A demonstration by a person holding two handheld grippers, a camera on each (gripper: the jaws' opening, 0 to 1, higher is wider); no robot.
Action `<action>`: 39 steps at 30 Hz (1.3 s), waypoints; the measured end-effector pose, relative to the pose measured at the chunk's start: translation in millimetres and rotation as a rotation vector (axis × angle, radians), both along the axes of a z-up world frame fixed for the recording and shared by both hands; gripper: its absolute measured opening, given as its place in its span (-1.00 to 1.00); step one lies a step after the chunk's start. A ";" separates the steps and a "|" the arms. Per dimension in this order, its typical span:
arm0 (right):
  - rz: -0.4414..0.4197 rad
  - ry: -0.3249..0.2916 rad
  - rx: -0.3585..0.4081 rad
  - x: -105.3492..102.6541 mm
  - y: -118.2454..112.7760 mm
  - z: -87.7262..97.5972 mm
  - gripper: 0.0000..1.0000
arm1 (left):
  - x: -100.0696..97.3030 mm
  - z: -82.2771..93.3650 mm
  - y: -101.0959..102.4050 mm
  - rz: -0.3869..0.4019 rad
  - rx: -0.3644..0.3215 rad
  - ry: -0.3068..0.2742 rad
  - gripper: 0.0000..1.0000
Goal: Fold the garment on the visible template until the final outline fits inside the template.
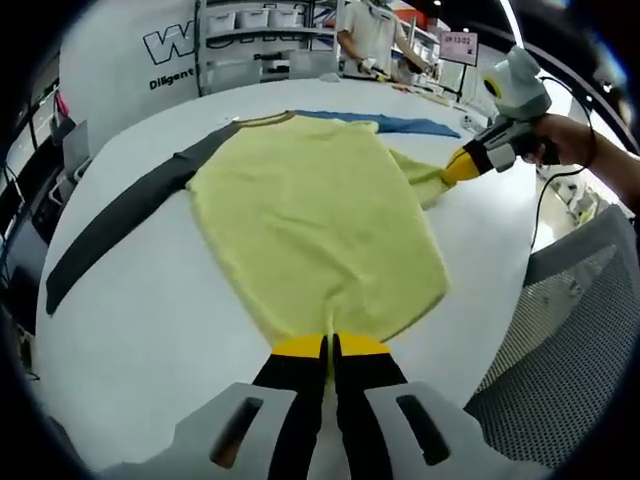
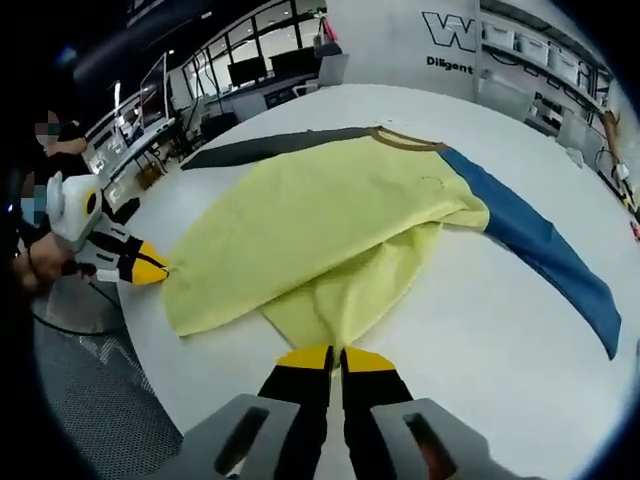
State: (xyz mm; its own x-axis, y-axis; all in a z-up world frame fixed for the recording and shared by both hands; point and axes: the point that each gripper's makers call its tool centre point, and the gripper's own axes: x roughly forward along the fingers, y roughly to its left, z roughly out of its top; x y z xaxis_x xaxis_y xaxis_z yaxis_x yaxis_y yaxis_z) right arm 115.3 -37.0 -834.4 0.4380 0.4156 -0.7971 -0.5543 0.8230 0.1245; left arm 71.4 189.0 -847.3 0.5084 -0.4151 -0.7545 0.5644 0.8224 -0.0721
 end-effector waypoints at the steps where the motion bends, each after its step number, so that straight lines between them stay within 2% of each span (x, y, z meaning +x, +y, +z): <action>1: -0.003 0.009 0.002 -2.2 -1.1 -0.5 -1.00 | -0.1 0.1 0.2 0.001 -0.001 0.001 -1.00; 13: -0.007 0.100 -0.015 -32.2 -20.4 -6.8 -1.00 | -1.7 4.6 9.3 0.011 0.013 0.008 -1.00; 20: -0.015 0.128 -0.018 -41.8 -32.6 -8.1 -1.00 | -2.6 6.7 11.4 0.000 0.027 0.013 -1.00; 27: -0.013 0.182 -0.012 -57.0 -45.7 -10.2 -1.00 | -4.0 4.3 18.4 -0.001 0.041 0.029 -1.00; 39: -0.017 0.250 -0.008 -70.5 -66.4 -10.9 -1.00 | -6.5 2.2 24.6 0.009 0.055 0.046 -1.00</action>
State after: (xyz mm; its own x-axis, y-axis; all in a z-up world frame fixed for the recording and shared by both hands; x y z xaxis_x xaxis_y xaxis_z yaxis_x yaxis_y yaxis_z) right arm 44.8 -103.4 -845.3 0.2336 0.4035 -0.8847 -0.4934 0.8332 0.2498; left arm 64.9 213.6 -845.1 0.4764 -0.3681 -0.7985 0.5541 0.8308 -0.0524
